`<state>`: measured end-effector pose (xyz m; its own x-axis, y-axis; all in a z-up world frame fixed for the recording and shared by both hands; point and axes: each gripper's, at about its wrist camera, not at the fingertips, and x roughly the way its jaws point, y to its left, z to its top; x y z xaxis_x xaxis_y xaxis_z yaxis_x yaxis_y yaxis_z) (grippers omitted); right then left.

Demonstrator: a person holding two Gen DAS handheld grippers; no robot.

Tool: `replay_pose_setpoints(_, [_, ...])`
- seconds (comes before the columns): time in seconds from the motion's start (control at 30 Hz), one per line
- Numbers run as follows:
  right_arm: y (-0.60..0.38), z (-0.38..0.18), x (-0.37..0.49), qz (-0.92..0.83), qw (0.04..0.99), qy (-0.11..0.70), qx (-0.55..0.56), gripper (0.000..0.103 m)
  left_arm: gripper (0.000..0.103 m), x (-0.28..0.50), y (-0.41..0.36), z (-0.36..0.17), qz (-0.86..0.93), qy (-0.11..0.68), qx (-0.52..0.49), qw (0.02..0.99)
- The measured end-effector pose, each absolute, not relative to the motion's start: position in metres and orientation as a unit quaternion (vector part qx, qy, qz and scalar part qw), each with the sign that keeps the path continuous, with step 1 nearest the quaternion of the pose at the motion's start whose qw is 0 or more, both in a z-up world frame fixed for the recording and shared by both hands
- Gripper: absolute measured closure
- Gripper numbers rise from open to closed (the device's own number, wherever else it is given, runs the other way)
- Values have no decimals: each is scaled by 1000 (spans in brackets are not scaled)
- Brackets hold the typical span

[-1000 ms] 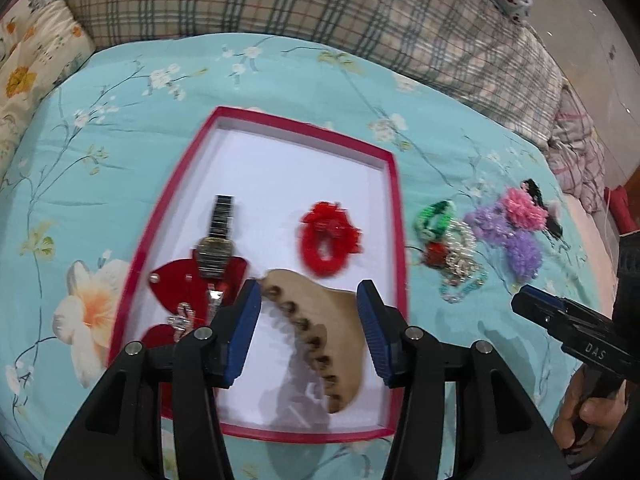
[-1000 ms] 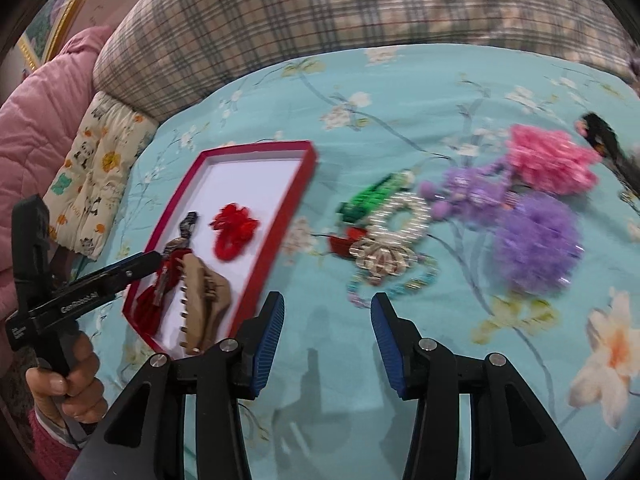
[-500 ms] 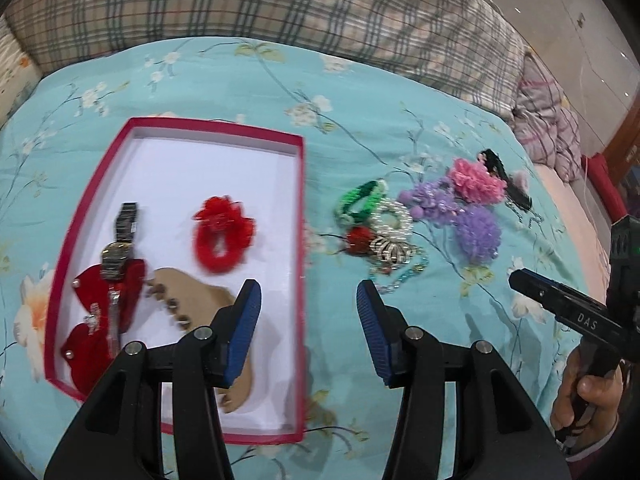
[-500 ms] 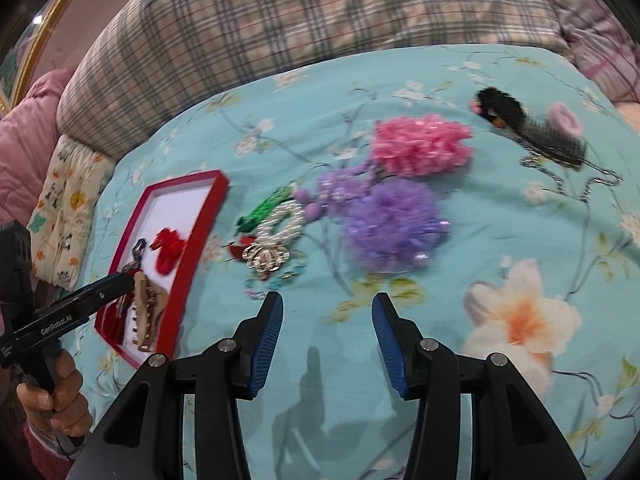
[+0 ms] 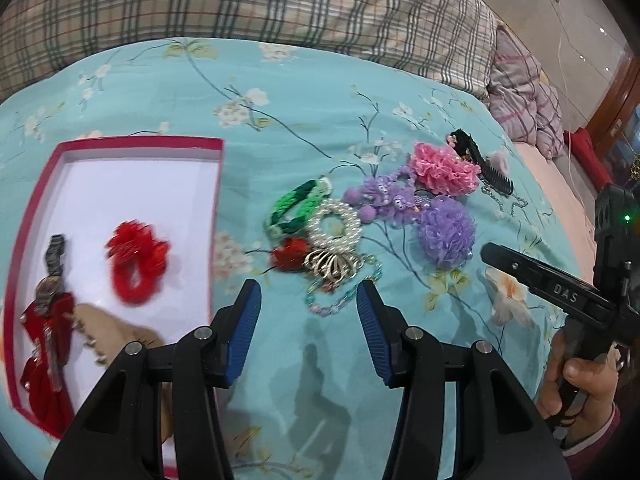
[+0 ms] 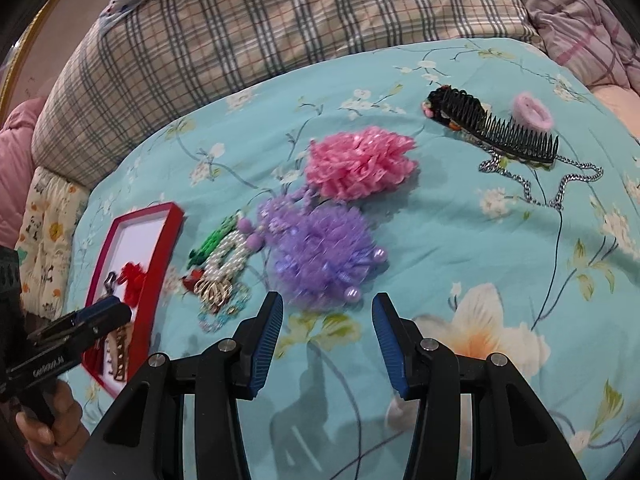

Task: Organize jewelry
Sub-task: 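Grasp the pearl bracelet with the left tool while the right tool grasps the purple scrunchie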

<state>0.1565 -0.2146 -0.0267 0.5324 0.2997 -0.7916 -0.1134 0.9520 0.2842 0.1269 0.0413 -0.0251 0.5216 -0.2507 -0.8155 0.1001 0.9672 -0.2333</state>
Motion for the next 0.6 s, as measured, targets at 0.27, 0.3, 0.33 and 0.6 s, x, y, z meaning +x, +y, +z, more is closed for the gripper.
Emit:
replay_pose_setpoints(0.27, [-214, -44, 188, 118, 861, 483, 104, 55, 54, 164, 8, -39, -124, 488, -59, 862])
replay_pose_setpoints(0.3, [-213, -47, 191, 118, 860, 485, 102, 55, 54, 170, 3, -42, -126, 491, -55, 860])
replay_pose_setpoints(0.33, [-212, -50, 195, 118, 860, 487, 100, 55, 54, 173, 0, -45, -127, 493, -52, 859])
replay_pose_setpoints(0.6, [-221, -62, 203, 116, 856, 491, 111, 85, 56, 200, -22, -66, -144, 508, -33, 848])
